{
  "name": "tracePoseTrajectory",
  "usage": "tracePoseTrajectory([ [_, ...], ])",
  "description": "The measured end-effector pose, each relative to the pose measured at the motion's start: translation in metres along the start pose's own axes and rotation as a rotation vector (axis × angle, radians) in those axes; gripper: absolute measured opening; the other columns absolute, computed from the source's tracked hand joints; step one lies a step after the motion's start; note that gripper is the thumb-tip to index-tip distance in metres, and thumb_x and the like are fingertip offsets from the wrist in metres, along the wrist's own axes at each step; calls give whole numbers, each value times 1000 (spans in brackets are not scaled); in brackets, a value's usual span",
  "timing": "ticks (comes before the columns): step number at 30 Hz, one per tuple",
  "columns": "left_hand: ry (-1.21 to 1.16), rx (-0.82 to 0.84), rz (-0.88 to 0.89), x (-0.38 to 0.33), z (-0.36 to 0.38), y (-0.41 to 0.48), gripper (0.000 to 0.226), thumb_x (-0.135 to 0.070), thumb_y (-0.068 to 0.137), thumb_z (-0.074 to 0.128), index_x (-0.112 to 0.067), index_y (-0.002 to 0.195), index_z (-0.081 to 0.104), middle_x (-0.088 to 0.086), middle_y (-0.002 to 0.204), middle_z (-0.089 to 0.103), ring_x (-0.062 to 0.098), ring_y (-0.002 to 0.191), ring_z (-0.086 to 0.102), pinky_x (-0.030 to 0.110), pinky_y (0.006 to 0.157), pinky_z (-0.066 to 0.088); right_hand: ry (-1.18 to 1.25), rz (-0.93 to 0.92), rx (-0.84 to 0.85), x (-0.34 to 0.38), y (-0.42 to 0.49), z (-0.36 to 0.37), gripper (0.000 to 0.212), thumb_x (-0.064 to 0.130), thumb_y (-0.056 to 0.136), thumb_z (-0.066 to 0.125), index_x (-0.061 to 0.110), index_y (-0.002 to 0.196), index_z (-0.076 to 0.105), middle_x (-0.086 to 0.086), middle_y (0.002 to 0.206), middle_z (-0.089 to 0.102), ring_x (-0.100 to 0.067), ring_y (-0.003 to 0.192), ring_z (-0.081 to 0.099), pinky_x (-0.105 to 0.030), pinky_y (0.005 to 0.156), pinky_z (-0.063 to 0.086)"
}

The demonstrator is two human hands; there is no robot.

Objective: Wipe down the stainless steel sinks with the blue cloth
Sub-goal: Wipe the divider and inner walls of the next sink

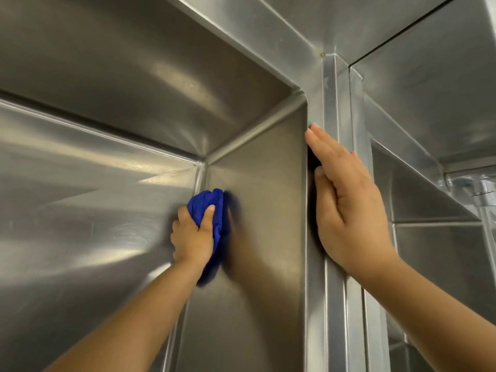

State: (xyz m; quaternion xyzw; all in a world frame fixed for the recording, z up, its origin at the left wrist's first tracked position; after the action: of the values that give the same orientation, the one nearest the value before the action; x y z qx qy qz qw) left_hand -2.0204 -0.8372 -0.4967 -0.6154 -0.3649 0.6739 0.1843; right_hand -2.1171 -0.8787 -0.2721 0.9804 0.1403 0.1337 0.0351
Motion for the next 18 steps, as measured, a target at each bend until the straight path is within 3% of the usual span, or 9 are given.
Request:
tracePoseTrajectory([
  [3, -77, 87, 74, -3, -8, -31, 63, -73, 70, 47, -27, 112, 48, 3, 116, 57, 27, 108, 55, 48, 96, 45, -4, 0, -9, 0, 0, 0, 54, 1, 90, 35, 16, 141, 46, 7, 147, 42, -5, 139, 33, -45, 119, 20],
  [6, -72, 141, 188, -2, -15, -52, 60, -74, 68, 44, -32, 111, 48, -4, 112, 58, 18, 106, 56, 38, 94, 45, -22, -9, -7, 0, 0, 0, 54, 3, 91, 34, 16, 141, 45, 7, 147, 41, -5, 139, 33, -44, 119, 20],
  [10, 34, 83, 101, 10, -13, -17, 68, -71, 73, 47, -20, 118, 49, 8, 116, 58, 29, 108, 55, 48, 97, 43, -22, -21, -3, -2, -1, 0, 53, 7, 90, 32, 15, 141, 46, 5, 148, 42, -7, 139, 34, -47, 117, 22],
  [14, 66, 109, -16, 15, -14, -1, 42, -48, 93, 52, -17, 120, 45, 13, 117, 56, 34, 109, 54, 51, 97, 43, -13, -17, 8, -3, 1, 1, 53, 7, 91, 32, 15, 141, 46, 4, 148, 42, -6, 139, 33, -45, 118, 21],
  [18, -43, 233, -3, -1, -31, -38, 29, -45, 94, 53, -23, 112, 47, 1, 109, 60, 21, 100, 59, 36, 89, 46, -12, 7, 17, 0, 2, -3, 52, 2, 92, 36, 16, 142, 45, 4, 149, 41, -5, 138, 32, -45, 119, 19],
])
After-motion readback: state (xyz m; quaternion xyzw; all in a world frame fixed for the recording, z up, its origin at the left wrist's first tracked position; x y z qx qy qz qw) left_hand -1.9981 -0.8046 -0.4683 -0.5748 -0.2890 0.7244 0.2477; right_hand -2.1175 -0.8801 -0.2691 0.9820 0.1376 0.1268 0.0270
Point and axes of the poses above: each hand's wrist, its own y-axis towards the middle knuckle, its own z-axis out of the palm, x = y × z, the point moved 1 cm from there along y, towards the middle knuckle
